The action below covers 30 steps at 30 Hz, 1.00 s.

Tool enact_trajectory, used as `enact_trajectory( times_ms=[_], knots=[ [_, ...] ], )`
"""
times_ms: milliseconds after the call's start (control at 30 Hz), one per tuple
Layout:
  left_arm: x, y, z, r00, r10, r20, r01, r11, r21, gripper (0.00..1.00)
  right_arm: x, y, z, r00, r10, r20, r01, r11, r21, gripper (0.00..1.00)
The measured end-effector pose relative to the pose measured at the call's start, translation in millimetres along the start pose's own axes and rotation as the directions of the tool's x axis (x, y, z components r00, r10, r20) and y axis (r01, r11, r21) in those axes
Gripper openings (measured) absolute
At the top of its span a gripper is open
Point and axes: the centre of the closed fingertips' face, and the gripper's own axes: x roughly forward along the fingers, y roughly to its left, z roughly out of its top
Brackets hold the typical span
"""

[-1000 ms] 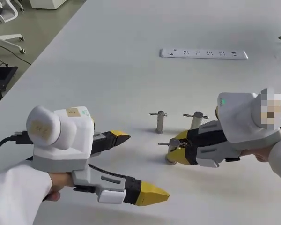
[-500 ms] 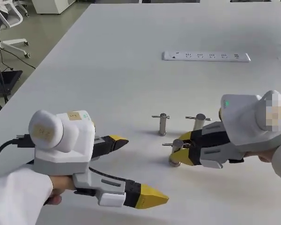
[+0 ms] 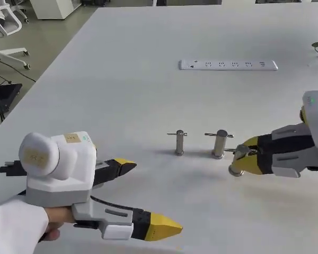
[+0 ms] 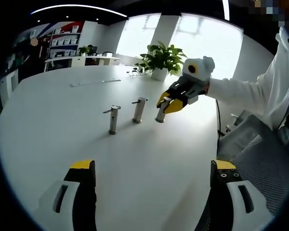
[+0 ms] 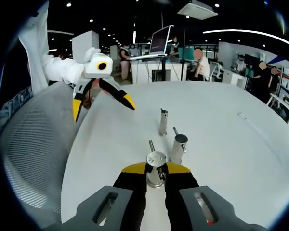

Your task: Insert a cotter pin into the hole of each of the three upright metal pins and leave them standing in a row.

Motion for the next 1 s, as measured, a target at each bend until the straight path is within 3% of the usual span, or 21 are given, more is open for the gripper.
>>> enact_trajectory(
  times_ms=[233,667,1000],
  knots=[
    [-0.6,0.2,-2.9,0.9999,0.004,-0.010,-0.004,1.000,-0.012,0.99,-12.1,-21.3,-5.0,0.9986,-0.053,0.000,0.053,0.998,0.023,0.08],
    [-2.1,-0.9,-6.4,0.9998,0.009,-0.018,-0.009,0.999,-0.031,0.99,-11.3,-44.0,-15.8,0.9978,-0.066,0.003,0.065,0.997,0.040,0.08],
    [-0.1,0.2,-6.7,0.9997,0.008,-0.025,-0.008,0.999,-0.037,0.99,-10.0,-45.8,-23.8,0.9988,-0.049,-0.010,0.049,0.998,0.045,0.08]
  ],
)
